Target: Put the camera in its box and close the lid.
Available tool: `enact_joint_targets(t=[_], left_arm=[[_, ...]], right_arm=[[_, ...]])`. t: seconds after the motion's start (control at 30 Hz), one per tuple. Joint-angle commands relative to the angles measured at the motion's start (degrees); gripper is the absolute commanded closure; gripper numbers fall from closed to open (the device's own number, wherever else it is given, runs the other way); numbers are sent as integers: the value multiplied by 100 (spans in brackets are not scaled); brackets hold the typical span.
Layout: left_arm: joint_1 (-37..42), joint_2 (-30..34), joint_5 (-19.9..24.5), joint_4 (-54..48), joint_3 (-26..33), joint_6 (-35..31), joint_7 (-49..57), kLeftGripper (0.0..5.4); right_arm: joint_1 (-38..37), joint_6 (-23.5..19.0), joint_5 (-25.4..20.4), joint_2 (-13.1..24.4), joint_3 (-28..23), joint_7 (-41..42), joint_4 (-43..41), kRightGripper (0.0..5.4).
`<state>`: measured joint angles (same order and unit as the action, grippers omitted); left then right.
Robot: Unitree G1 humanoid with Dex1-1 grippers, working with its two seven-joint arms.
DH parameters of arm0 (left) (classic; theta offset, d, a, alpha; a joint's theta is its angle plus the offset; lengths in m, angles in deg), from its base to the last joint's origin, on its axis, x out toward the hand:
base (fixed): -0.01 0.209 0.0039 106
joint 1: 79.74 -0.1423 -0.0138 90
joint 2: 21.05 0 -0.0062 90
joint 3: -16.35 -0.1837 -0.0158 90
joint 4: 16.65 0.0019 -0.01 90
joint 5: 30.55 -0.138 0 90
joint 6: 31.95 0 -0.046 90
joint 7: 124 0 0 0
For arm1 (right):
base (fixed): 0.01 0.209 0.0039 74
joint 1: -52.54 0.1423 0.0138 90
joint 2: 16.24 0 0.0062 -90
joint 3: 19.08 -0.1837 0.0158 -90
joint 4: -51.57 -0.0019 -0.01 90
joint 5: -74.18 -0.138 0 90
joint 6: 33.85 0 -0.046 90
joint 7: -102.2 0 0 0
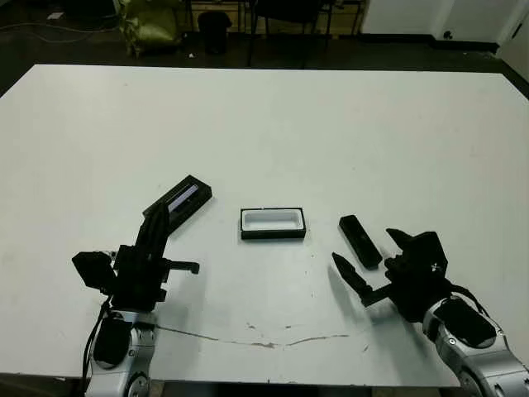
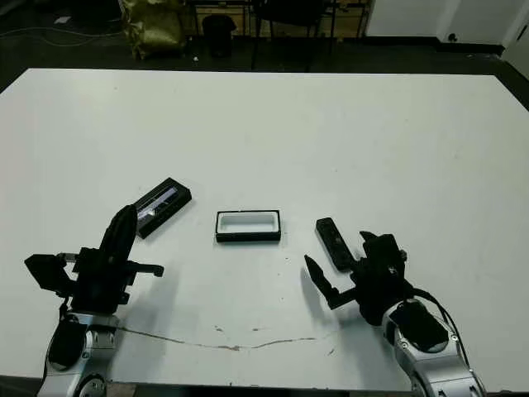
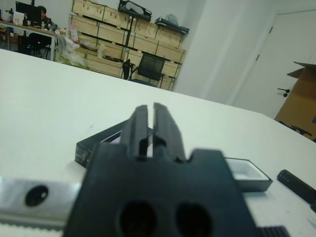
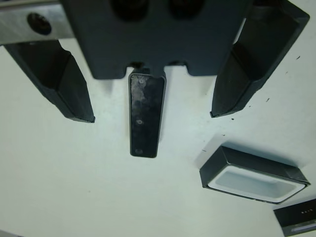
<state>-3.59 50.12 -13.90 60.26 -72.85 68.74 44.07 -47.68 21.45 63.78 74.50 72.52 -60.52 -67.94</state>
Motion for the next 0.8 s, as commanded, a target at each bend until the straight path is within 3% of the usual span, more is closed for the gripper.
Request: enact_joint_targets(t=[0.03, 0.3, 0.43, 0.67, 0.8], left_arm=[[-64, 43, 4, 56, 17, -59, -1, 540], [-41, 43, 36, 116, 26, -13, -36, 540], [-50, 40, -7, 107, 19, 16, -16, 540], [-94, 47, -20, -33, -8, -150, 71, 540], [-70, 44, -114, 14, -2, -50, 86, 540]], right_arm=[[48, -312, -40, -12, -15, -64, 161, 1], [-27, -593, 149, -115, 202, -372, 205, 1], [-150, -531, 327, -207, 322, -623, 213, 10], [-484, -91, 82, -801, 68, -863, 347, 148], [-603, 146, 70, -900, 39, -853, 390, 239]])
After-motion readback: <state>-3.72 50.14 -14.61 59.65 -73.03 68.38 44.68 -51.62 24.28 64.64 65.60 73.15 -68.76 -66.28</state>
